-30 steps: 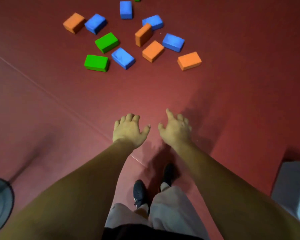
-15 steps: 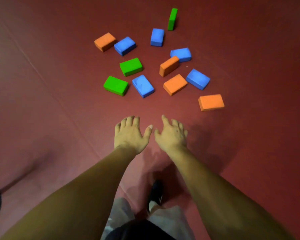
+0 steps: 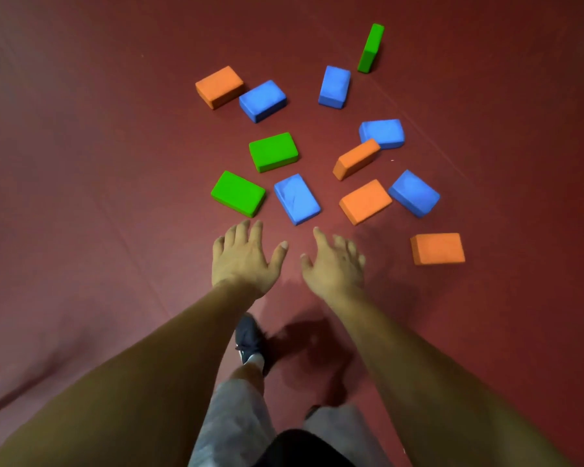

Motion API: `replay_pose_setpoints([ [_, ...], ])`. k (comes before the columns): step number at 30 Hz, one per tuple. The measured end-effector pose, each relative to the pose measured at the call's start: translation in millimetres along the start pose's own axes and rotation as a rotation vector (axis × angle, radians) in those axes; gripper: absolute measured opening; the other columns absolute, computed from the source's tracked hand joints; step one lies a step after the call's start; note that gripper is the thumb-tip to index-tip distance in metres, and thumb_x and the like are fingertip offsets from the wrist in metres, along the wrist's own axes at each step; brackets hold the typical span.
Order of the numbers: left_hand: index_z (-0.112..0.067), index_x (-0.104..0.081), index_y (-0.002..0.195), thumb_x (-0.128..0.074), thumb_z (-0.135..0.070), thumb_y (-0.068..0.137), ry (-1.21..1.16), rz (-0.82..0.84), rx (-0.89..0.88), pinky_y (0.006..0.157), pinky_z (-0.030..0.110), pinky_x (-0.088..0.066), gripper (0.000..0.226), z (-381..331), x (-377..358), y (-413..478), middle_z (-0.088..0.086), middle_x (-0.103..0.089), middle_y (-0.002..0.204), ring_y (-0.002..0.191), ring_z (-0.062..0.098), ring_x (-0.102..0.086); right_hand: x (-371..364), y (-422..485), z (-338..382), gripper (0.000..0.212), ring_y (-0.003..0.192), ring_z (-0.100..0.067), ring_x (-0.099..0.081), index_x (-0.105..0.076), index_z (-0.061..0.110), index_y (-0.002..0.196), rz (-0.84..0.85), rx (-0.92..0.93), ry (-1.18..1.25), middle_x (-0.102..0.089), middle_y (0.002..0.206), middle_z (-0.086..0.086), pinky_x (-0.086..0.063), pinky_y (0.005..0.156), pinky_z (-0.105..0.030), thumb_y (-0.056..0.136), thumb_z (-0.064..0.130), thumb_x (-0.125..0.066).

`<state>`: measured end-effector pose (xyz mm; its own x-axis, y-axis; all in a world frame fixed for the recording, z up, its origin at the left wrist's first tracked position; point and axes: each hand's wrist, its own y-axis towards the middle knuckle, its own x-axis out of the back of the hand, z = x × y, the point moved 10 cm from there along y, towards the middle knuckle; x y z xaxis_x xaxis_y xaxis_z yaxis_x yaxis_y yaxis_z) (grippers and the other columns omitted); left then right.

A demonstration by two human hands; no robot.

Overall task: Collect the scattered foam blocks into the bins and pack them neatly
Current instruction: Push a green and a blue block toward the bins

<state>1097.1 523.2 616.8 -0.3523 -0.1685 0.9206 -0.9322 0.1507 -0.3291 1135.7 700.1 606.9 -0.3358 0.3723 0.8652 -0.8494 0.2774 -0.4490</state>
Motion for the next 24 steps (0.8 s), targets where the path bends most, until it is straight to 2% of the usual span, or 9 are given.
replay_pose_setpoints([
  [5, -0.017, -0.035, 0.153, -0.014, -0.072, 0.088, 0.019, 0.017, 0.003, 0.116, 0.047, -0.023, 0.088, 17, 25, 104, 0.008, -0.038, 0.157, 0.144, 0.028, -0.031, 15, 90, 39, 0.067, 0.143, -0.034, -0.028, -0.027, 0.031, 0.158, 0.028, -0.012, 0.006, -0.039, 0.153, -0.013, -0.024, 0.115, -0.051, 0.096, 0.047, -0.05],
  [9, -0.018, -0.034, 0.155, -0.019, -0.07, 0.095, 0.039, 0.027, 0.03, 0.116, 0.045, -0.022, 0.081, 24, 27, 174, 0.008, -0.036, 0.158, 0.144, 0.028, -0.03, 17, 160, 57, 0.067, 0.137, -0.033, -0.034, -0.03, 0.03, 0.157, 0.026, 0.01, -0.017, -0.043, 0.147, -0.011, -0.028, 0.11, -0.05, 0.095, 0.047, -0.05],
  [12, -0.017, -0.037, 0.153, -0.01, -0.074, 0.087, 0.056, 0.027, 0.068, 0.115, 0.046, -0.024, 0.091, 36, 8, 230, 0.008, -0.038, 0.156, 0.142, 0.028, -0.033, -1, 224, 66, 0.068, 0.137, -0.033, -0.034, -0.028, 0.031, 0.157, 0.042, 0.045, -0.032, -0.042, 0.147, -0.009, -0.029, 0.11, -0.049, 0.095, 0.048, -0.049],
  [15, -0.018, -0.035, 0.154, -0.006, -0.076, 0.083, 0.082, 0.043, 0.056, 0.116, 0.046, -0.024, 0.096, 47, -35, 294, 0.007, -0.038, 0.156, 0.143, 0.027, -0.032, -34, 295, 68, 0.069, 0.138, -0.034, -0.034, -0.028, 0.032, 0.158, 0.035, 0.052, -0.048, -0.041, 0.15, -0.009, -0.029, 0.111, -0.048, 0.095, 0.05, -0.05],
  [20, -0.021, -0.029, 0.157, -0.023, -0.071, 0.095, 0.081, 0.092, 0.049, 0.119, 0.047, -0.02, 0.08, 77, -135, 399, 0.006, -0.031, 0.161, 0.147, 0.026, -0.026, -123, 403, 57, 0.069, 0.131, -0.036, -0.041, -0.034, 0.031, 0.154, 0.017, 0.037, -0.072, -0.048, 0.141, -0.011, -0.034, 0.106, -0.049, 0.092, 0.05, -0.056],
  [24, -0.023, -0.026, 0.158, -0.025, -0.072, 0.095, 0.107, 0.114, 0.052, 0.121, 0.047, -0.018, 0.079, 112, -244, 463, 0.005, -0.027, 0.163, 0.15, 0.025, -0.021, -217, 487, 33, 0.071, 0.13, -0.039, -0.041, -0.037, 0.03, 0.153, -0.012, 0.007, -0.084, -0.048, 0.14, -0.015, -0.036, 0.106, -0.052, 0.089, 0.054, -0.057],
])
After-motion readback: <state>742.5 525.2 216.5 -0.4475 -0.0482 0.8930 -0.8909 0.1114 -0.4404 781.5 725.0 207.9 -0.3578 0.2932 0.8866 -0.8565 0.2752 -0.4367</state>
